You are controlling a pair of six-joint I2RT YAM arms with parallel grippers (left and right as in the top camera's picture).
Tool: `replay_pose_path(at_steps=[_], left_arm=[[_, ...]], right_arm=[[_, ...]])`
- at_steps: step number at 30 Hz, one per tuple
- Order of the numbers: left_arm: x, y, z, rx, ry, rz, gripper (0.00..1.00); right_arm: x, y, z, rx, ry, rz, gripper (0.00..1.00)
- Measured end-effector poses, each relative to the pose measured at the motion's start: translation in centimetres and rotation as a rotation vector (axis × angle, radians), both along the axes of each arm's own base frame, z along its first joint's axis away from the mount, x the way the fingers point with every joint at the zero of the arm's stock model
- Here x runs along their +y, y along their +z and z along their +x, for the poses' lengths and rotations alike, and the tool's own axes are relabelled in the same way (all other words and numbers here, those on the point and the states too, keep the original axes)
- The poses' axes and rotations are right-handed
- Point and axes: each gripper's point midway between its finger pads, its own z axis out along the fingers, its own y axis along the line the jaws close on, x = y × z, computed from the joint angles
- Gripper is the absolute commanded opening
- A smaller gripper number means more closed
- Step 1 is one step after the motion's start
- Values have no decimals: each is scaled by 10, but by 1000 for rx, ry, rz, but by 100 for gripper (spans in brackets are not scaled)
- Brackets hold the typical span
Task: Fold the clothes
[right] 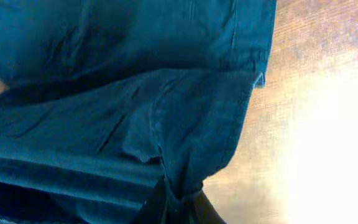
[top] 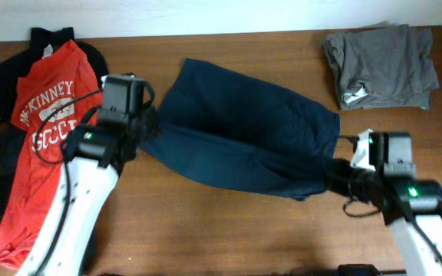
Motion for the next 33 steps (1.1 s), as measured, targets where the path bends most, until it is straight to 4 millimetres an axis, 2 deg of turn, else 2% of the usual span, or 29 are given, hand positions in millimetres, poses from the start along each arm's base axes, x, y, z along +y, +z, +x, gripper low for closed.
replay_pose_path(at_steps=[3,4,5,7,11,14,20,21,23,25,29,33], left_arm=[[-5,-11,24,-27,4,-1,1],[-8,-19,39,-43,6,-2,1],[-8,-23,43,-44,8,-2,1],[-11,-23,58,-89,9,-9,1],[-15,-21,74,-141,9,-22,1],[-15,-22,73,-135,6,-19,1],[-10,-43,49,-6,-14,27,1],[-10,-45,47,8,-14,31,1],[-7,-45,43,20,-9,40,1],[-4,-42,42,12,0,50,1],[8,-38,44,-2,38,77,1],[11,-37,44,-7,47,87,1]], right_arm=[[-3,-7,23,-23,-6,-15,9],[-5,-14,32,-15,-10,-21,9],[-5,-17,37,-15,-11,-23,9],[-6,-20,47,-28,-12,-27,9],[-6,-24,52,-23,-11,-27,9],[-4,-28,42,19,-1,-17,9],[14,-41,-13,244,70,66,13],[14,-41,-16,253,74,65,15],[13,-41,-15,245,85,60,34],[11,-41,-8,216,93,41,43],[8,-41,-6,206,100,24,43],[10,-46,-10,216,112,33,44]])
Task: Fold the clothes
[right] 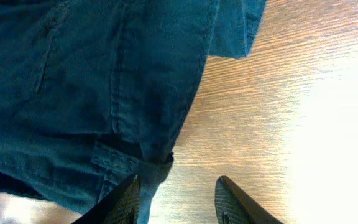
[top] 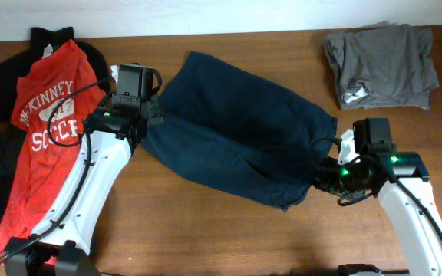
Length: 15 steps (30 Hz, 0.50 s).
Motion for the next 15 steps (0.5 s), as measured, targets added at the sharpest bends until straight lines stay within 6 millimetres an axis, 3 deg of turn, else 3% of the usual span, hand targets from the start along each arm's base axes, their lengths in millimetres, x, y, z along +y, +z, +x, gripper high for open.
replay_pose_path(at_steps=[5,11,13,14,15], left_arm=[[0,1,1,-6,2,2,1],[1,2,2,-10,5,5,1],[1,2,2,-11,5,5,1],[1,2,2,-12,5,5,1],[1,3,3,-17,5,3,1]], right_arm=[[24,-32,-12,11,45,142,49],[47,-24,7,-107,94,291,52],[50,-21,9,-118,100,311,40],[51,-19,11,-130,104,321,14],[53,-17,12,-137,104,335,4]])
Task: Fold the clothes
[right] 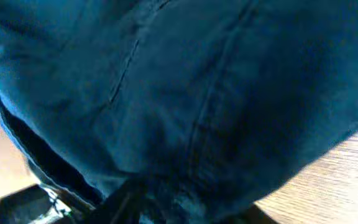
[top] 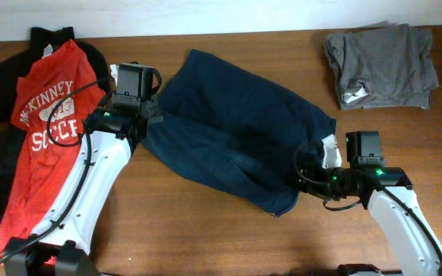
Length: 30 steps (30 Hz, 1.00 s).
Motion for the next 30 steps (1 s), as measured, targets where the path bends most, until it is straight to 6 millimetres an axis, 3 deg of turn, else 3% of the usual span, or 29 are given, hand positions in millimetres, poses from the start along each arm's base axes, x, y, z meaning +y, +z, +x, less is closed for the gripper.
replay_pose_path(at_steps=[6,10,12,17,24,27,30], left_arm=[[-3,13,14,-74,0,-17,1],[-5,35,22,-133,0,-29,1],[-5,51,23,-171,1,-37,1],[3,85,2,-223,18,-24,1],[16,127,-35,-290,50,2,1],[19,146,-46,-342,51,-12,1],[20,148,-50,-343,51,-12,1]], right_arm=[[0,11,-1,8,-17,6,4],[-15,65,8,-69,-52,-91,4],[-21,80,6,-72,-62,-134,4],[-31,102,-4,-51,-70,-206,4],[-30,133,-23,-56,-47,-214,4],[-29,139,-26,-68,-44,-207,4],[-28,139,-26,-67,-44,-205,4]])
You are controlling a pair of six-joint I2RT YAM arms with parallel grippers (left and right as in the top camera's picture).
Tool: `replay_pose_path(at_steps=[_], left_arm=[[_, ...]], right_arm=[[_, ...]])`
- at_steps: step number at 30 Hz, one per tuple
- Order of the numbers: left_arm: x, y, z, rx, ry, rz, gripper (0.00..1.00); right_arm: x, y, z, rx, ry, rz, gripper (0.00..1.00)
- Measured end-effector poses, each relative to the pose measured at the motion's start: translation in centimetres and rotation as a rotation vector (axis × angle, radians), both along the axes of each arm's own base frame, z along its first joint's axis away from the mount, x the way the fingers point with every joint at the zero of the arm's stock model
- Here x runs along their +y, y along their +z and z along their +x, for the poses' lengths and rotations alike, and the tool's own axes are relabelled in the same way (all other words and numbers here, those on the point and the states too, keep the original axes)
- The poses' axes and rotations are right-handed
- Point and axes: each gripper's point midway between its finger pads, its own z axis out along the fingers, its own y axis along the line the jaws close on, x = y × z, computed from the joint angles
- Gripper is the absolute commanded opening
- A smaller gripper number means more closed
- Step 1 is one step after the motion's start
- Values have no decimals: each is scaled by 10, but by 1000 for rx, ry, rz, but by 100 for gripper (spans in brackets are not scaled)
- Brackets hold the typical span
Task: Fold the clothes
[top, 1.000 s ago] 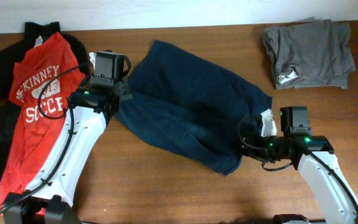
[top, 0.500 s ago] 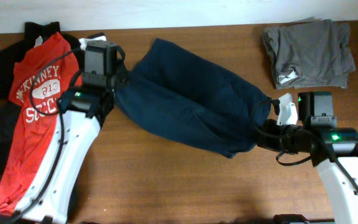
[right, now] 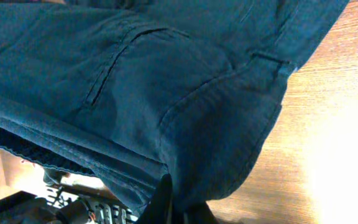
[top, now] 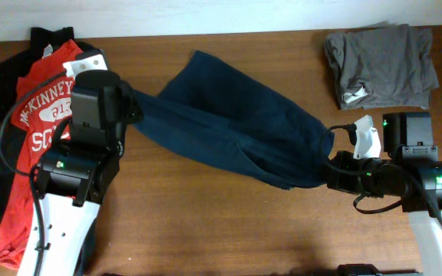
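The navy trousers (top: pixel 236 134) hang stretched in a long band between my two grippers, above the wooden table (top: pixel 206 230). In the overhead view the cloth narrows to a bunch at my left gripper (top: pixel 131 107), which sits under its wrist and seems shut on that end. At the lower right, my right gripper (top: pixel 330 167) holds the waistband end. In the right wrist view the trousers (right: pixel 135 93) fill the frame, with a back pocket slit and belt loop showing. There my right gripper (right: pixel 180 208) is shut on a fold of the cloth.
A red printed T-shirt (top: pixel 41 123) lies over black clothes at the far left, partly under the left arm. A folded grey garment (top: pixel 380 65) rests at the back right. The table's far edge meets a white wall.
The right gripper was low over the trousers' near right part; now it is shut on the waistband end and further right. The left arm has moved left and up, and the cloth is stretched narrower.
First the trousers lay spread, held at both ends, the right gripper shut on a corner. Then the right gripper stood open beside the cloth's edge. After that it was over the waistband. Now both grippers hold the trousers stretched and raised.
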Motion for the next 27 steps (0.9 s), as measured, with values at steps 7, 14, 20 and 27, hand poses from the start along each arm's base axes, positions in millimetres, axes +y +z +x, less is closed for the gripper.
replay_pose_path(at_steps=[7,14,20,27], left_arm=[[-9,-5,2,19,-42,-24,1],[-21,-79,46,191,-47,7,1],[-37,-122,104,158,-58,-7,1],[-58,-148,159,35,-91,-50,1]], right_arm=[[-6,-3,1,8,-22,-35,4],[-20,-24,34,31,-51,-108,4],[-35,-58,90,27,-89,-181,4],[-54,-109,135,83,-158,-169,4]])
